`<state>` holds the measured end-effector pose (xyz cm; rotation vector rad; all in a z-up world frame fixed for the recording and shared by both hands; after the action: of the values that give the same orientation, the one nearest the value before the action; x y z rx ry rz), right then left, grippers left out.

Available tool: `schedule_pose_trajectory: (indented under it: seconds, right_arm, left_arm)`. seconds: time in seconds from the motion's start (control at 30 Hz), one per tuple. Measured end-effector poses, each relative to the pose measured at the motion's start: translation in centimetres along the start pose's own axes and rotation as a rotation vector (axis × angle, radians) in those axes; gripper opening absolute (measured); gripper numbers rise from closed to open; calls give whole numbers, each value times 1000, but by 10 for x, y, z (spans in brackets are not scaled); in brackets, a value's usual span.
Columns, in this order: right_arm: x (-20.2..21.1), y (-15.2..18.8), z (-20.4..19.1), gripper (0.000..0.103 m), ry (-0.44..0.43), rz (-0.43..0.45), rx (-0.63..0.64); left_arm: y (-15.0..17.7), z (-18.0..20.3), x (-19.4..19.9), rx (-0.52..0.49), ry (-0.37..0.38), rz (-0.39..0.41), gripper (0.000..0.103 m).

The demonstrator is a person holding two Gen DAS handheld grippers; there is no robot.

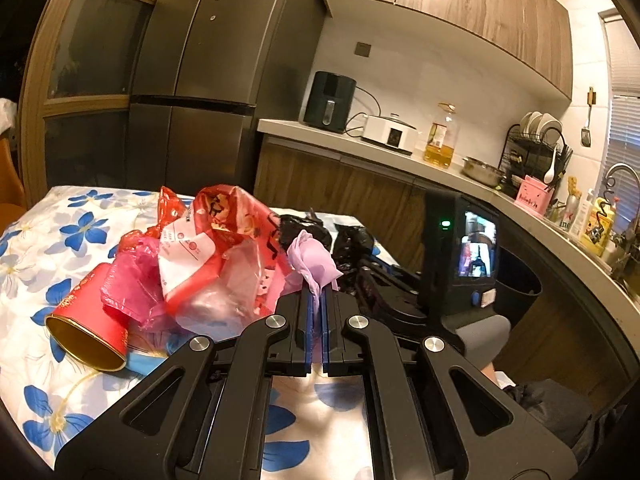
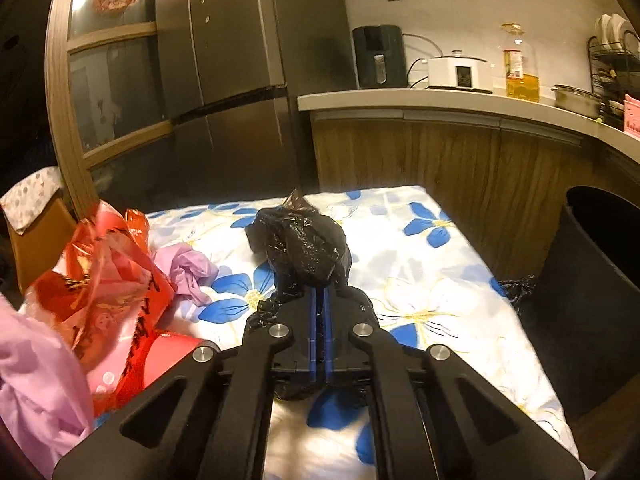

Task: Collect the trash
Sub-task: 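Carry both bags over the black bin and open both tools to release them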

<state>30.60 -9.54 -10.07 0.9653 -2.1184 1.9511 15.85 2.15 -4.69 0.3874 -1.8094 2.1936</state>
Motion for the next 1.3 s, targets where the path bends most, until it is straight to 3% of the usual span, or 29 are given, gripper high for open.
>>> schedule_pose_trajectory:
  seconds: [0.63, 1.3]
  right_arm:
    - [123, 5, 51, 4, -4, 112, -52]
    - [176, -26, 147, 4, 183, 244, -120]
  left_arm:
    - [-5, 65, -6, -62, 63, 1, 2]
    - [-38, 174, -62, -166, 229, 30, 2]
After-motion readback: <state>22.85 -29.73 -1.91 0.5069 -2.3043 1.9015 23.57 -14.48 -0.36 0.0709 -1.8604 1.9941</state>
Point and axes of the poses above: each gripper's, at about its wrist camera, not at the fingertips, and x roughly against the way its jaws point, z to its right, y to its underside, the point moved 3 cm from there along -x, roughly the way its jaws point, and after that the axes turned 3 degrees about -x, right-handed, at the moved point
